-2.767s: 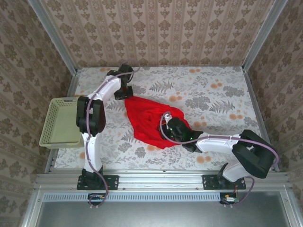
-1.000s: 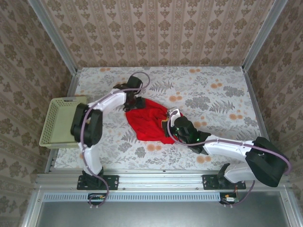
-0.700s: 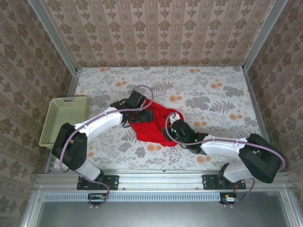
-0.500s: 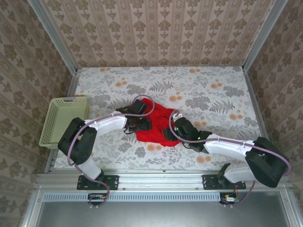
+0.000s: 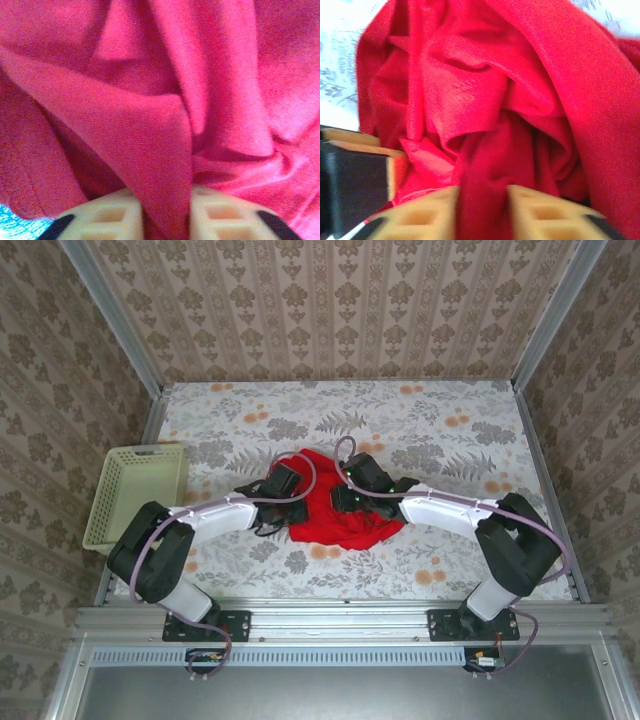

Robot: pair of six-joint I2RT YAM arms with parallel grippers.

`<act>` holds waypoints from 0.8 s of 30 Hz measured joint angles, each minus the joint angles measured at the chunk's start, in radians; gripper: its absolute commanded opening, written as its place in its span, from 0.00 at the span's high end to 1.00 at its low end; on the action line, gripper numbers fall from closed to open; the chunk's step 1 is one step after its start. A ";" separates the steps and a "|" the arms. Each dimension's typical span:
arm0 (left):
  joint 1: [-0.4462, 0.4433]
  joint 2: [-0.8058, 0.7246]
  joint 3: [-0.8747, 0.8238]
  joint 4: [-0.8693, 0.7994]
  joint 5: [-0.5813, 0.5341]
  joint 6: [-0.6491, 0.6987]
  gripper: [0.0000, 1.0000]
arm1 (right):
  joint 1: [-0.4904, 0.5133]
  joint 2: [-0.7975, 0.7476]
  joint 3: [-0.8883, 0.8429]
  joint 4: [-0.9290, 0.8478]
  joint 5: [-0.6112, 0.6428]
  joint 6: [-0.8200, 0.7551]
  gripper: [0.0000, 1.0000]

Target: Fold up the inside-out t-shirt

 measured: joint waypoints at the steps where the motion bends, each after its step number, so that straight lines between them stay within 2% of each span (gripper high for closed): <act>1: 0.002 -0.010 -0.008 0.005 0.000 -0.003 0.90 | 0.000 0.000 0.009 -0.024 0.004 -0.002 1.00; 6: 0.059 -0.085 -0.057 0.025 0.008 -0.006 1.00 | -0.019 -0.057 0.050 -0.106 0.034 -0.040 1.00; 12: 0.193 -0.254 -0.085 0.019 0.019 0.022 1.00 | -0.127 -0.377 0.050 -0.139 0.028 -0.058 1.00; 18: 0.232 -0.431 -0.105 0.039 0.013 0.063 1.00 | -0.185 -0.685 -0.048 -0.029 0.014 -0.038 1.00; 22: 0.250 -0.387 -0.119 0.021 0.023 0.084 0.91 | -0.185 -0.742 -0.252 0.080 -0.012 0.015 1.00; 24: 0.248 -0.328 -0.119 -0.015 0.022 0.090 0.81 | -0.186 -0.719 -0.368 0.116 -0.016 0.055 1.00</act>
